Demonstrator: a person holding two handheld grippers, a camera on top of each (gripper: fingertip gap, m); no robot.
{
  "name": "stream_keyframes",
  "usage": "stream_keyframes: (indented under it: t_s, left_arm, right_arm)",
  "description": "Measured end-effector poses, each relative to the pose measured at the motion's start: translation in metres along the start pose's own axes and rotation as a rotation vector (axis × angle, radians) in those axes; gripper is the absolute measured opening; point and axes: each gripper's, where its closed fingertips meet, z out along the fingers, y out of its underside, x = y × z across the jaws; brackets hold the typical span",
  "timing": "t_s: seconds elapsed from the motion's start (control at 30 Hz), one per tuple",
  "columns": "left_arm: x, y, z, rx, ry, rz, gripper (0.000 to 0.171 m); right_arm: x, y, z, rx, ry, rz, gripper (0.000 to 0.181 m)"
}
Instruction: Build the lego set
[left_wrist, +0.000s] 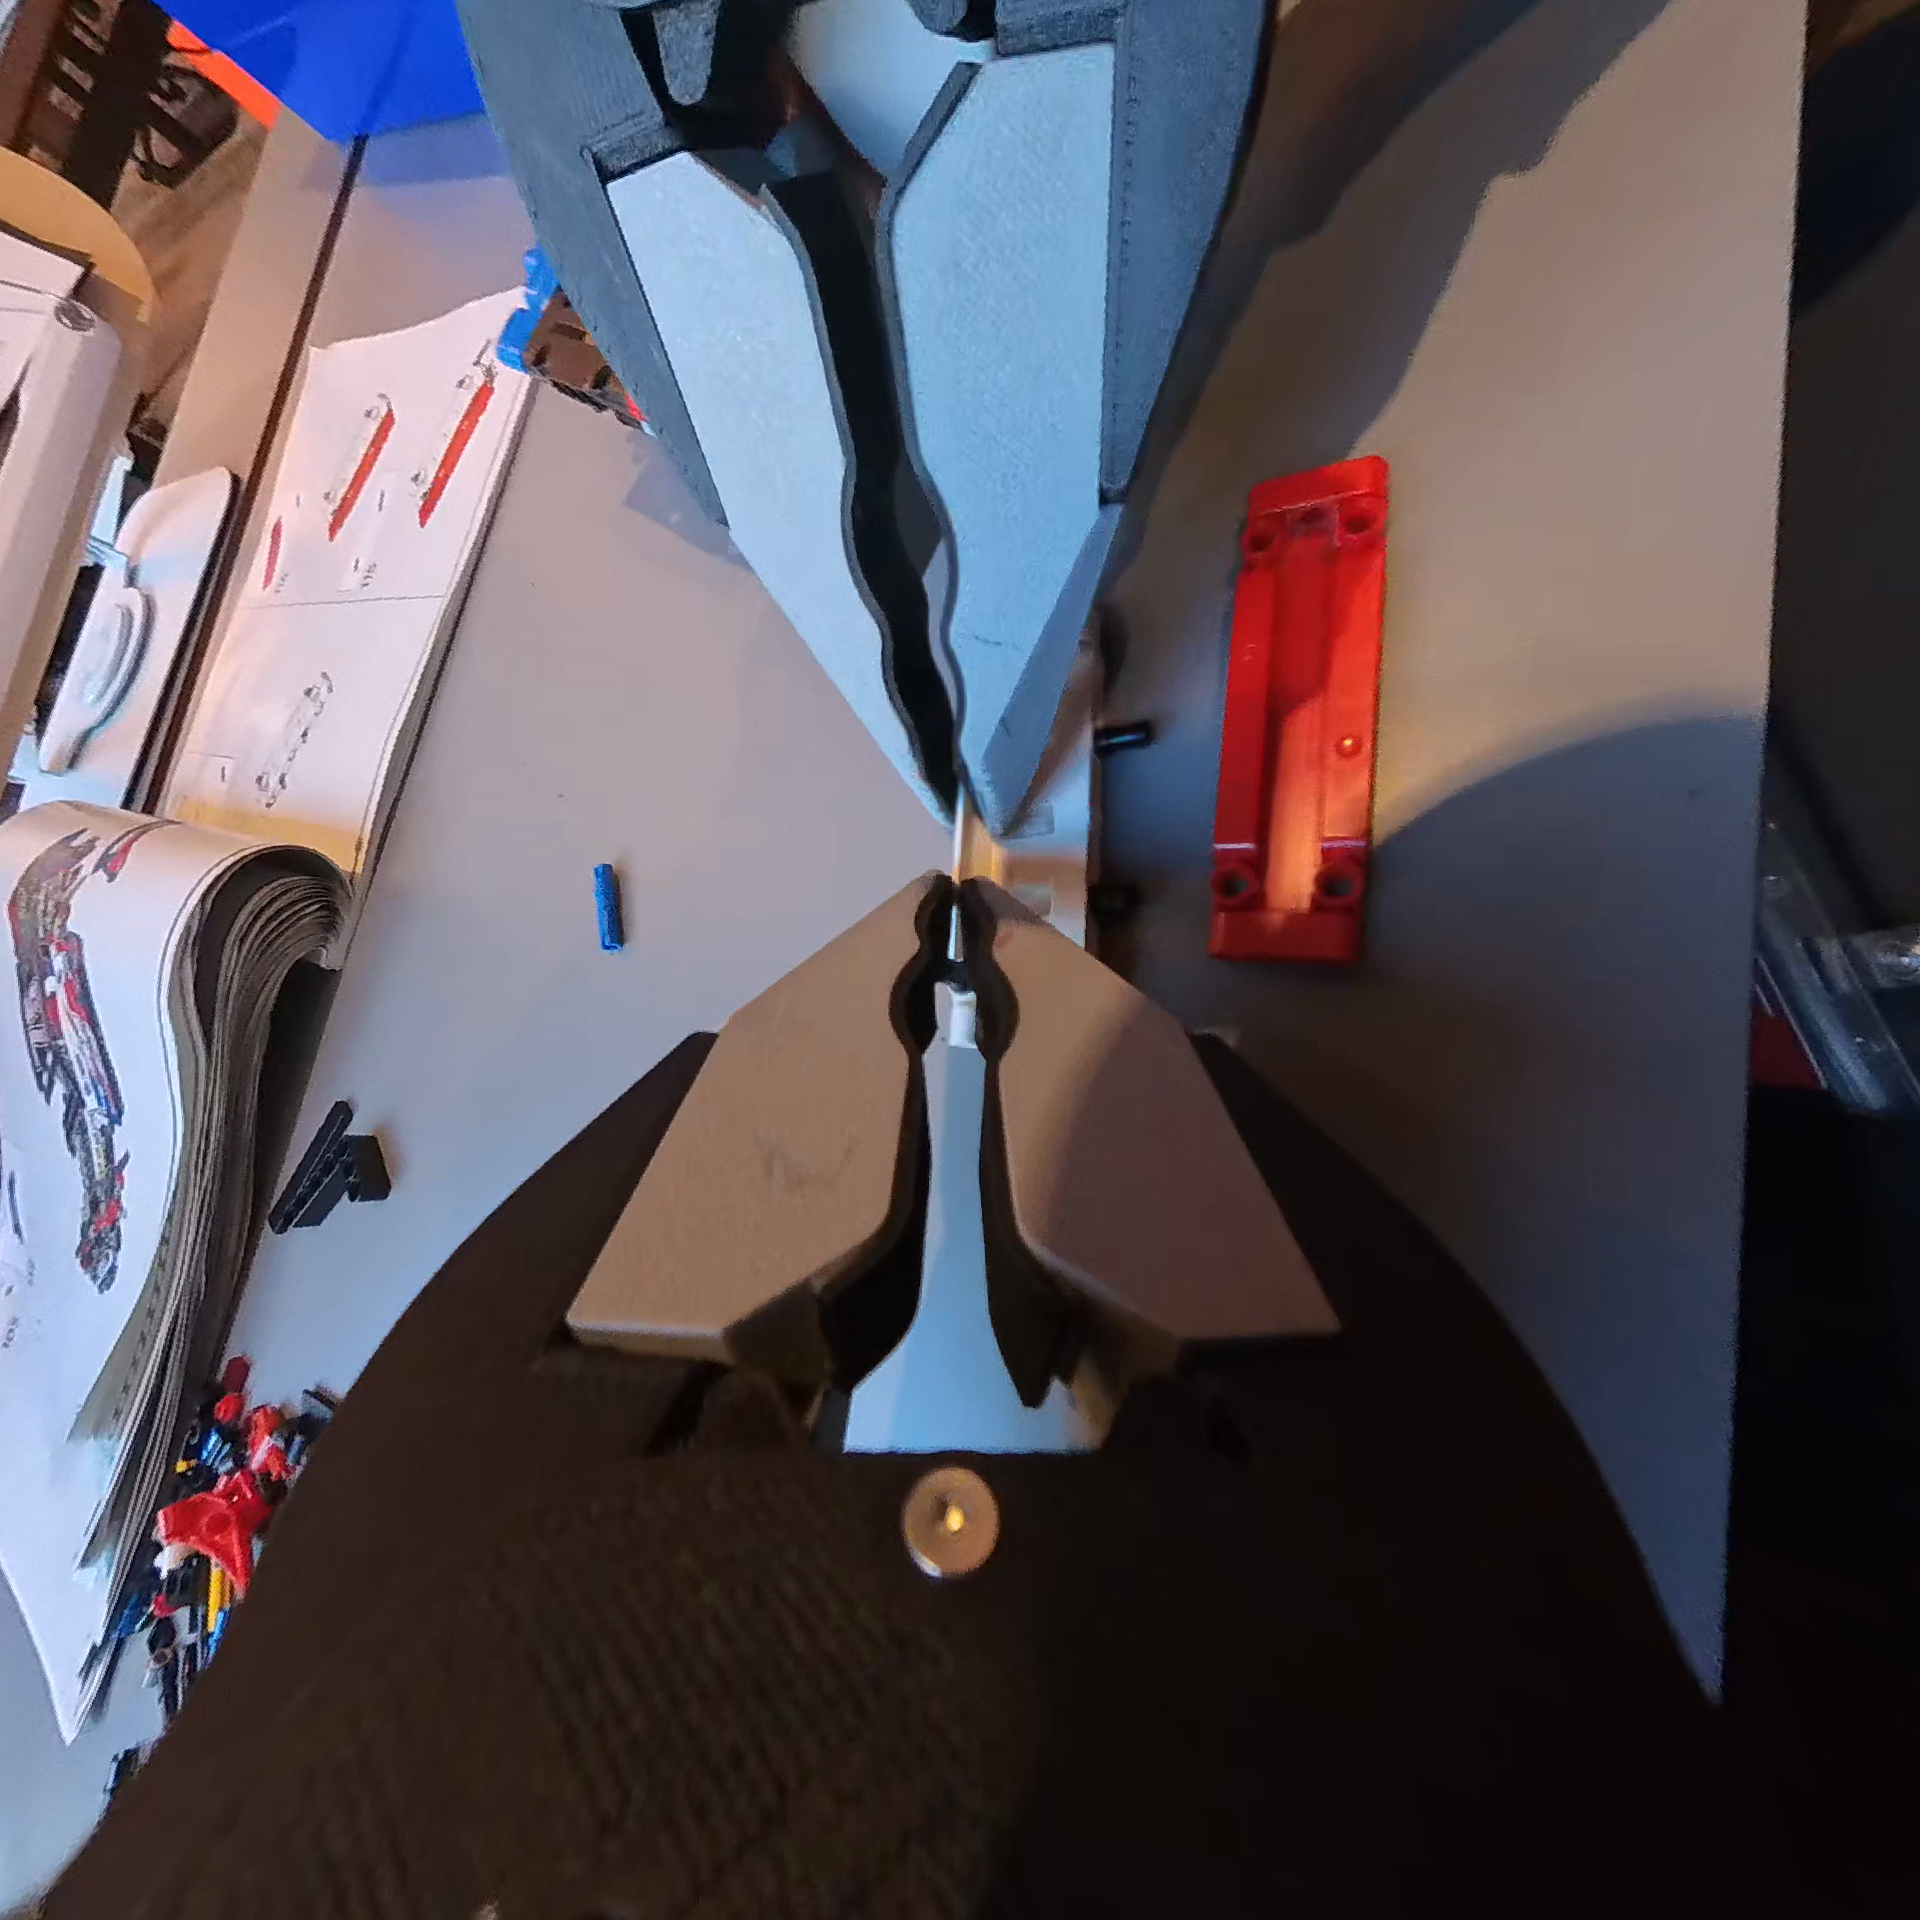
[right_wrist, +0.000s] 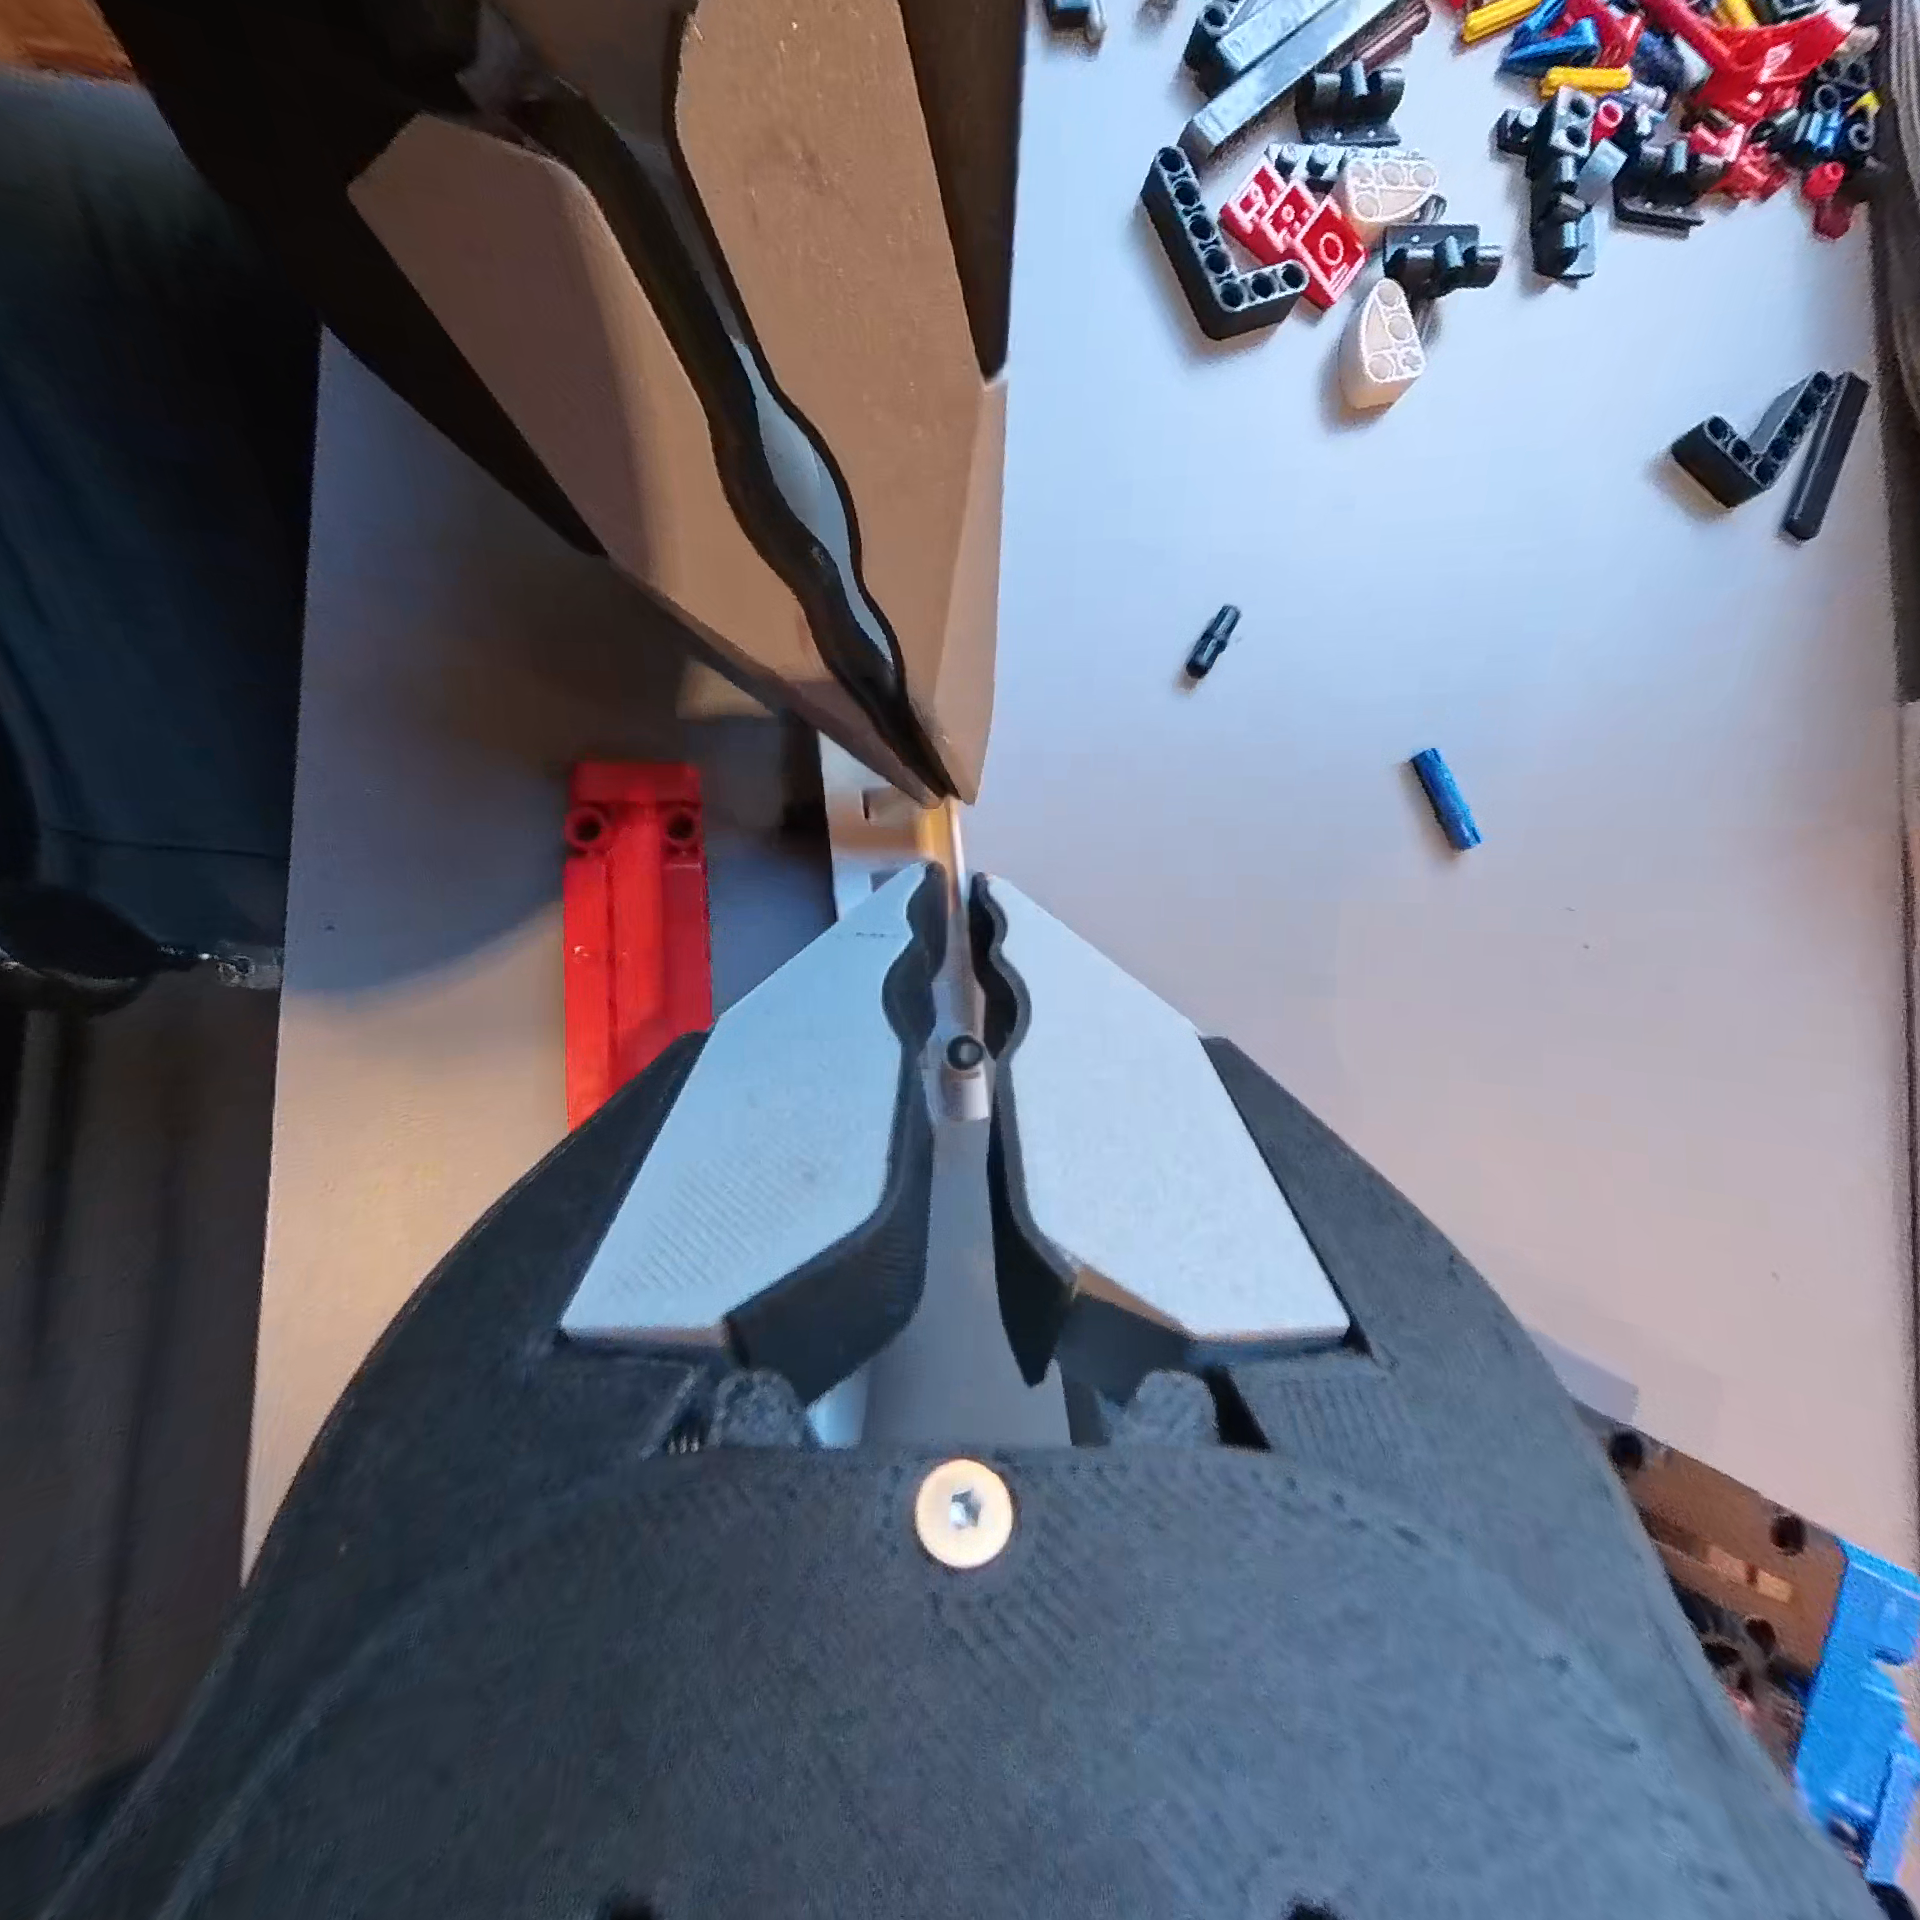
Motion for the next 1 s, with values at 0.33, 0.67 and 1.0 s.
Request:
stream_keyframes:
  t_s: [0.33,0.67,1.0]
  left_arm:
    - [-0.002,0.005,0.0,0.016,0.201,-0.383,0.028]
    - [0.004,-0.001,0.0,0.057,0.367,-0.467,0.006]
    - [0.001,-0.002,0.004,0.048,0.317,-0.483,0.004]
  right_arm:
    - [0.001,0.0,-0.006,0.023,0.053,-0.082,0.0]
    - [0.001,0.0,-0.01,0.071,0.056,-0.114,0.0]
    - [-0.018,-0.016,-0.044,0.206,0.071,-0.015,0.013]
